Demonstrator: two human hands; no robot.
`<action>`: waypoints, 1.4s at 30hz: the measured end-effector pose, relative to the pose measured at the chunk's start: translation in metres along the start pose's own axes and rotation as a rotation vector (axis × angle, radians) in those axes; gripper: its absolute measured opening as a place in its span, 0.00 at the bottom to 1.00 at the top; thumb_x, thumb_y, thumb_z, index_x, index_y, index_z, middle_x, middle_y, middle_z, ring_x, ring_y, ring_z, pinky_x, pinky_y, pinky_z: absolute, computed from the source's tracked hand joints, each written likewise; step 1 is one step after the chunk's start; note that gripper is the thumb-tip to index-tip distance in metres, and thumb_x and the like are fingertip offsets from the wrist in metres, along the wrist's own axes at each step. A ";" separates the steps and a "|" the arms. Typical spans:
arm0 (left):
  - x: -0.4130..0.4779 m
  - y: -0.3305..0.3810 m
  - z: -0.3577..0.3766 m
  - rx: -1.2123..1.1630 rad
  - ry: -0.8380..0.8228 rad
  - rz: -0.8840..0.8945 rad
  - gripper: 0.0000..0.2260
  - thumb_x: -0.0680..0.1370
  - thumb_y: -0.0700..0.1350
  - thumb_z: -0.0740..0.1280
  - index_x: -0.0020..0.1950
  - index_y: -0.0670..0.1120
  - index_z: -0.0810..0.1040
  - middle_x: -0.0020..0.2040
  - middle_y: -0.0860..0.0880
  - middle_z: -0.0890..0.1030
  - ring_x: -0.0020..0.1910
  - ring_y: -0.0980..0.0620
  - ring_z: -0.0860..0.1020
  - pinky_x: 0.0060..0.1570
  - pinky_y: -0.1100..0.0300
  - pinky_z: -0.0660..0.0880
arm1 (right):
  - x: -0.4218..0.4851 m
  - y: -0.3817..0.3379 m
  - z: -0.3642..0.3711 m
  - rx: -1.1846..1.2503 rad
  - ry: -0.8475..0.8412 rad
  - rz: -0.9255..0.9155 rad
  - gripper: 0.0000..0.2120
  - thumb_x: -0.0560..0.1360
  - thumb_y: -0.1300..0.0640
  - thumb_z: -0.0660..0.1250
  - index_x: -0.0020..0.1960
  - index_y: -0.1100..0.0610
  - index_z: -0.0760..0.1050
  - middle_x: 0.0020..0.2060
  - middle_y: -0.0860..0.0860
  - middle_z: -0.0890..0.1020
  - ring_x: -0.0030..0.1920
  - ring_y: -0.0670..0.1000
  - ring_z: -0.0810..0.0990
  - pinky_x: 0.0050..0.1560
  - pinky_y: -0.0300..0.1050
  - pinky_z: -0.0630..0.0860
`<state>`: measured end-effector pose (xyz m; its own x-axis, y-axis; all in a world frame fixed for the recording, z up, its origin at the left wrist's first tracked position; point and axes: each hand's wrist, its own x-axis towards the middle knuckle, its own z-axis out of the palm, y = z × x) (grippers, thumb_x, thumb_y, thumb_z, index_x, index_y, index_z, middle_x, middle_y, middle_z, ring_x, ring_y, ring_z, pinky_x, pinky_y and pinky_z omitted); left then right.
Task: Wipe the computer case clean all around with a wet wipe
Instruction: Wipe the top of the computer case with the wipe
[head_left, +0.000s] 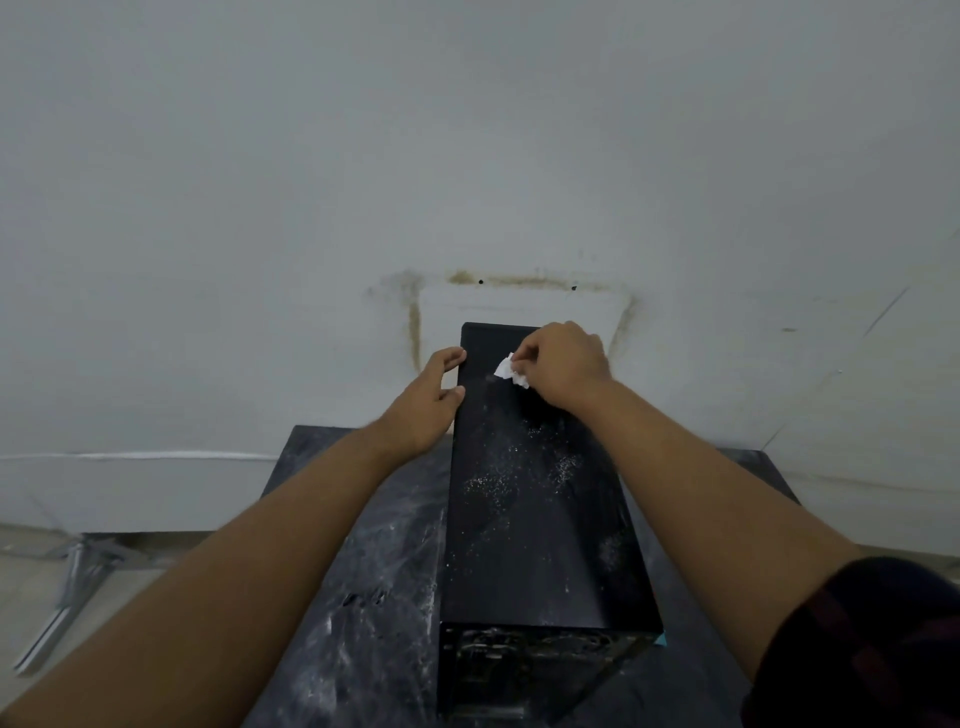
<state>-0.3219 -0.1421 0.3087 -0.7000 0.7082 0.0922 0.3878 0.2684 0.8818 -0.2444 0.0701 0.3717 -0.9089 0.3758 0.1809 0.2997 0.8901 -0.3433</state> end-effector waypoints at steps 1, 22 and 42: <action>-0.001 0.000 0.000 0.019 -0.010 0.005 0.23 0.89 0.45 0.59 0.84 0.55 0.59 0.83 0.61 0.62 0.57 0.53 0.84 0.67 0.48 0.78 | 0.001 0.000 0.003 0.060 -0.035 -0.031 0.04 0.78 0.52 0.75 0.47 0.45 0.88 0.45 0.38 0.86 0.51 0.43 0.82 0.61 0.49 0.77; -0.001 -0.003 -0.008 0.056 -0.068 0.018 0.27 0.88 0.49 0.60 0.86 0.56 0.53 0.84 0.62 0.60 0.57 0.54 0.81 0.72 0.50 0.72 | 0.010 -0.020 0.009 0.131 -0.077 -0.110 0.05 0.79 0.50 0.75 0.54 0.46 0.89 0.49 0.41 0.88 0.49 0.40 0.83 0.54 0.41 0.76; -0.004 -0.011 -0.021 0.263 -0.123 0.094 0.40 0.78 0.29 0.58 0.86 0.57 0.54 0.84 0.57 0.61 0.67 0.50 0.78 0.59 0.60 0.78 | -0.013 -0.044 0.018 0.091 -0.108 -0.229 0.06 0.79 0.54 0.74 0.54 0.48 0.89 0.50 0.43 0.86 0.52 0.45 0.82 0.59 0.48 0.79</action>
<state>-0.3355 -0.1616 0.3084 -0.5820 0.8074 0.0970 0.6005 0.3462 0.7208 -0.2510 0.0220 0.3682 -0.9772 0.1335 0.1653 0.0602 0.9200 -0.3872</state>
